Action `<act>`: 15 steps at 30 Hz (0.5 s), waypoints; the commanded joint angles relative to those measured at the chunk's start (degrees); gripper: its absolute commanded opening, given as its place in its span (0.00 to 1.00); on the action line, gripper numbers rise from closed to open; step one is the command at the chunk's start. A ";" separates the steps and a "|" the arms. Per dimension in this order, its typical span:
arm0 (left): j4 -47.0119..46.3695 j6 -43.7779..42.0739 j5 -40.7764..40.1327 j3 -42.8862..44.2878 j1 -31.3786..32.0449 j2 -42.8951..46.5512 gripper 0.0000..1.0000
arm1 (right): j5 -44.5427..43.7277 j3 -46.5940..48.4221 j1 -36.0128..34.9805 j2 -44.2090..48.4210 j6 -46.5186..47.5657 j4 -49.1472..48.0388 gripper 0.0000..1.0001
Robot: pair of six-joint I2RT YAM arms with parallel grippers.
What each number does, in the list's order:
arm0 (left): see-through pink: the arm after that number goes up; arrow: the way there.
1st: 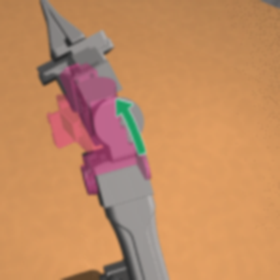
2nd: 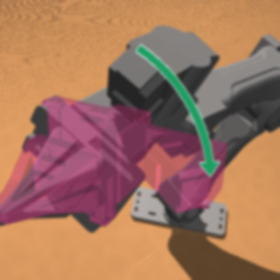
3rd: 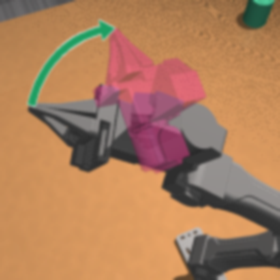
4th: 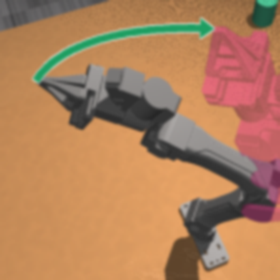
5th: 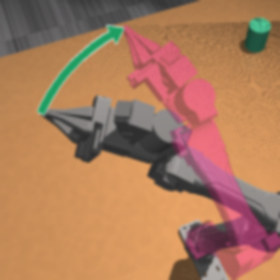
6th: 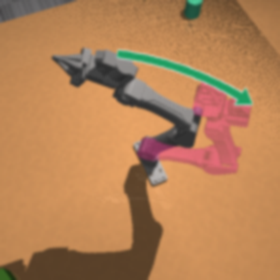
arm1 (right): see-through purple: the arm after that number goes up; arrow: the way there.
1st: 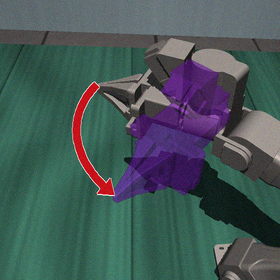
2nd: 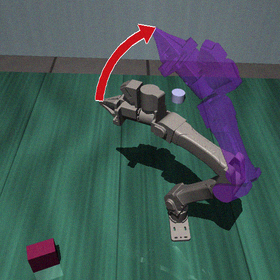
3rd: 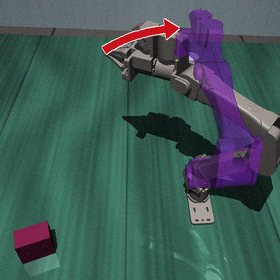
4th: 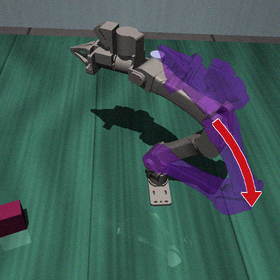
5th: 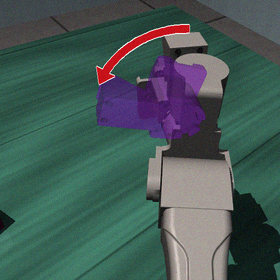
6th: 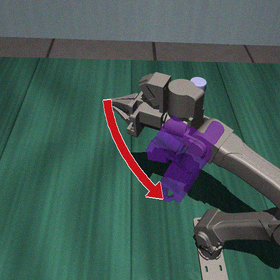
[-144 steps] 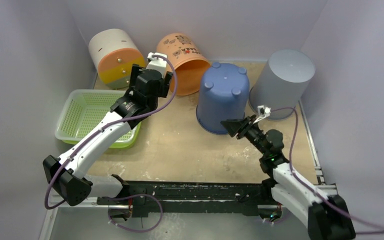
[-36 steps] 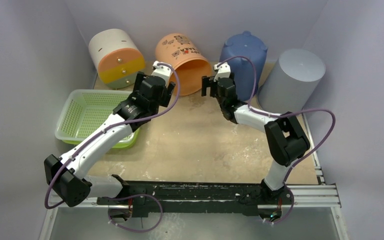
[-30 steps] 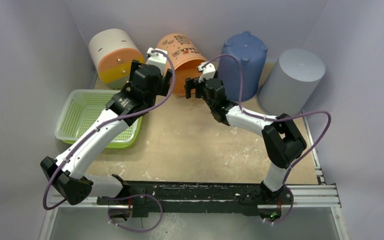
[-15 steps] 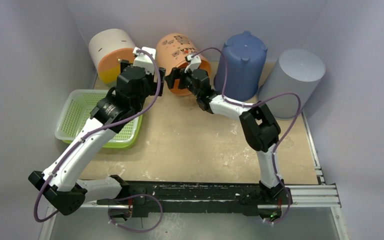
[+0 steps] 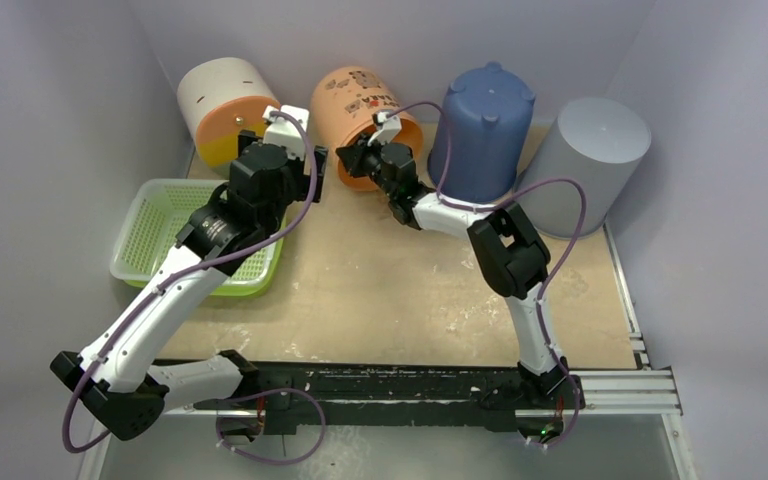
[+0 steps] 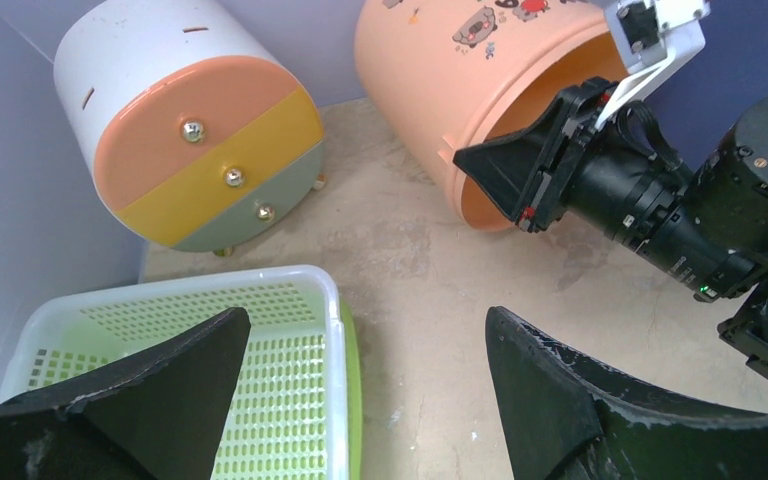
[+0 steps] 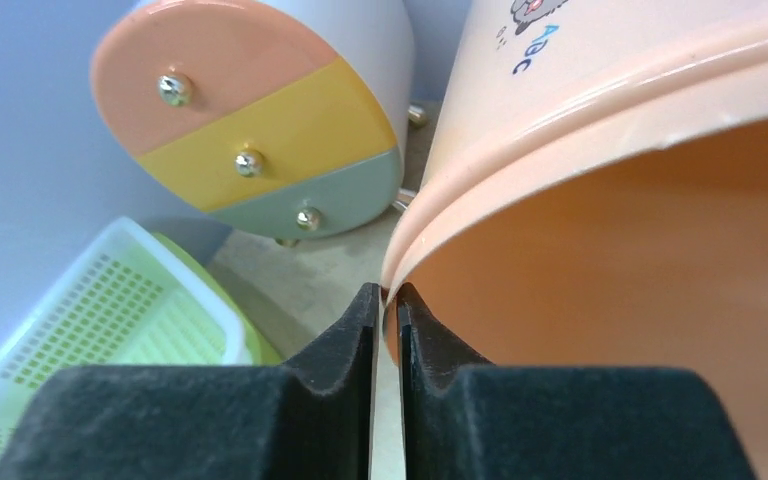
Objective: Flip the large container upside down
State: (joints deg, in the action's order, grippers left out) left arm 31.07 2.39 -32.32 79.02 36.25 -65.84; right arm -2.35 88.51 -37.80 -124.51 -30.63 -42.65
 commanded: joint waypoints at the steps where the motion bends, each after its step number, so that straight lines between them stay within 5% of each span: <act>1: -1.11 0.30 -0.12 -0.73 -0.27 2.20 0.85 | 1.02 -0.19 0.09 0.81 -1.68 -6.45 0.05; 8: -0.77 0.69 -0.54 -0.37 -0.22 3.15 0.85 | 1.20 -8.61 -0.29 5.36 -2.27 -11.40 0.00; 15: -0.34 0.81 -0.64 1.56 -0.21 2.96 0.85 | -1.90 -23.43 -2.42 20.21 -1.05 -10.98 0.00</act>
State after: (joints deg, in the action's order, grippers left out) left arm 31.44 2.46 -32.36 78.11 36.25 -63.92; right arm -1.87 70.30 -38.76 -115.22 -32.29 -51.13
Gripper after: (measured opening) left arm 0.848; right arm 0.011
